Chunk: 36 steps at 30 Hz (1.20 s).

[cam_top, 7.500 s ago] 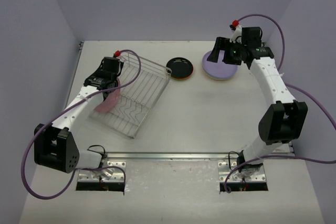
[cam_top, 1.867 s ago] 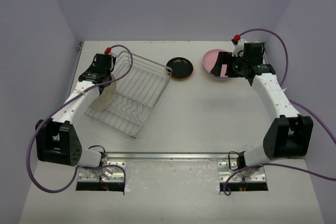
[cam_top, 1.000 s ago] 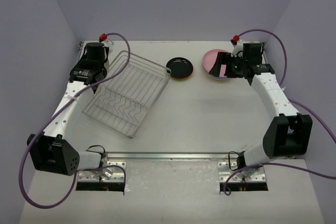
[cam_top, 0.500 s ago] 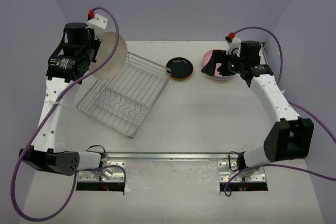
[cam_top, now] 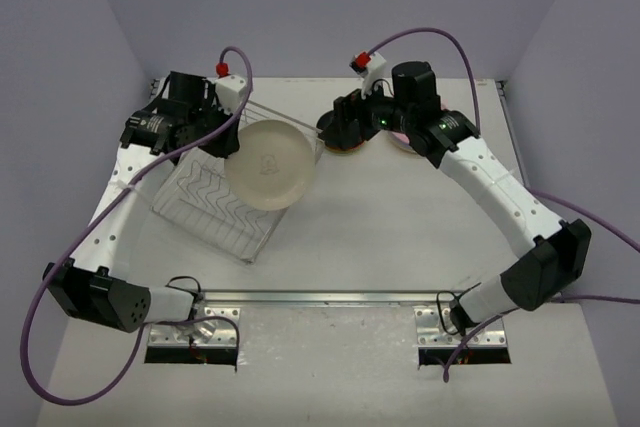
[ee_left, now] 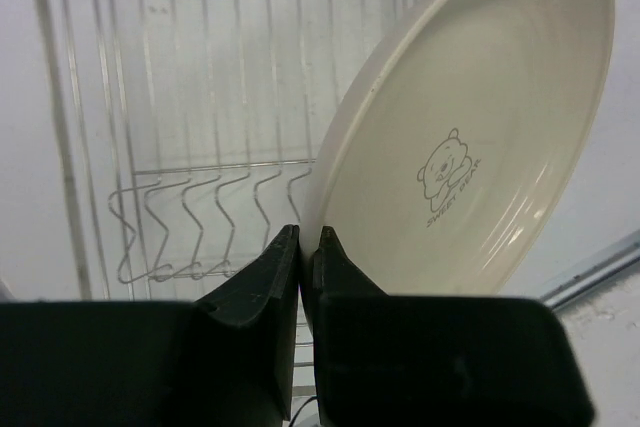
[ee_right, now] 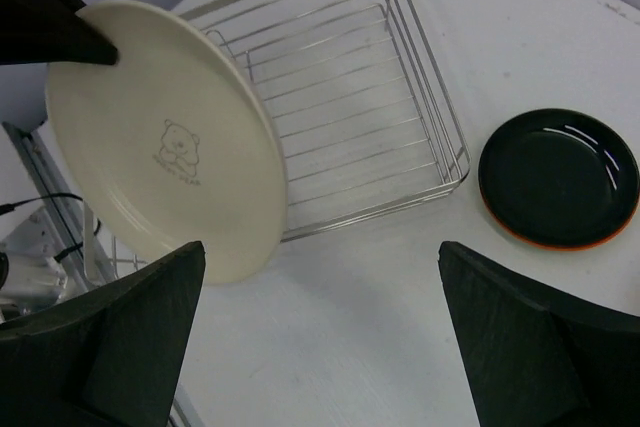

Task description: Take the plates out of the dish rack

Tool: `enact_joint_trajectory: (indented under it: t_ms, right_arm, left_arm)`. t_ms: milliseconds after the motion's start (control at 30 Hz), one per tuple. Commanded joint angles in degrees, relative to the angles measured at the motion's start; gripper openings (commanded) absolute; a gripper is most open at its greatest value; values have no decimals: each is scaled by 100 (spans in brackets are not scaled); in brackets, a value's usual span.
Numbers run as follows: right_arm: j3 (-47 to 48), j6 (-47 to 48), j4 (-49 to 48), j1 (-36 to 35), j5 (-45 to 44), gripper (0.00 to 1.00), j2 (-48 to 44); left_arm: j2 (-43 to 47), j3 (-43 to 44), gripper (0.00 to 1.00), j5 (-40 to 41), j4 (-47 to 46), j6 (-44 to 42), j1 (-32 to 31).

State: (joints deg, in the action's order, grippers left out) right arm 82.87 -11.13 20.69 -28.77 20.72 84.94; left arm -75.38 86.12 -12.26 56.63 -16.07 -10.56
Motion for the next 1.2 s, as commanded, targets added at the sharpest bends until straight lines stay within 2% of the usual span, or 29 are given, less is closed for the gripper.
enact_joint_trajectory:
  t_ms: [0,200,333,433,467,500,567,600,633,667,733,800,833,867,933,1000,1167]
  right_arm:
    - [569,370,243,-328,-603,99,564]
    - [841,563,381,-557,-588,93,903]
    - [881,777,548,-665,-490,80,1032]
    - [790,876,559,-665,-609,57,1042]
    - [763,904,552,-665,-649,45,1049]
    - [743,924,550,-659,-684,42,1051]
    - [695,928,559,-657,-761,23,1042]
    - [685,927,568,-657,-754,17,1041]
    - [660,911,568,-665,-763,6,1025]
    - [649,899,568,-660,-780,2,1019]
    - [628,902,568,-644,-827,0,986]
    - [597,904,568,-593,-834,0,952]
    - [588,918,568,-499,-843,0,933]
    - [584,928,571,-396,-852,0,919]
    - [598,917,585,-105,-837,0,919]
    - [692,731,640,553,-582,0,974]
    - [1046,218,717,2257,-311,0,1492]
  left_arm:
    - [302,-122,0,-501,-250,260,-325]
    - [322,-228,0,-662,-262,263,-390]
    - [262,-279,0,-870,-267,297,-394]
    - [261,-323,0,-997,-324,339,-403]
    - [254,-331,0,-1013,-335,348,-403]
    - [252,-333,0,-1036,-337,351,-403]
    - [233,-316,0,-1051,-372,369,-403]
    - [207,-315,3,-1049,-372,387,-403]
    - [182,-298,9,-1016,-372,403,-403]
    - [170,-286,16,-998,-378,415,-403]
    - [157,-280,44,-928,-400,431,-403]
    - [174,-283,68,-792,-433,466,-403]
    - [184,-307,85,-524,-503,550,-398]
    - [192,-333,99,-262,-570,624,-393]
    - [200,-388,100,73,-661,684,-380]
    - [207,-434,100,442,-749,763,-330]
    - [154,-418,100,699,-849,851,-239]
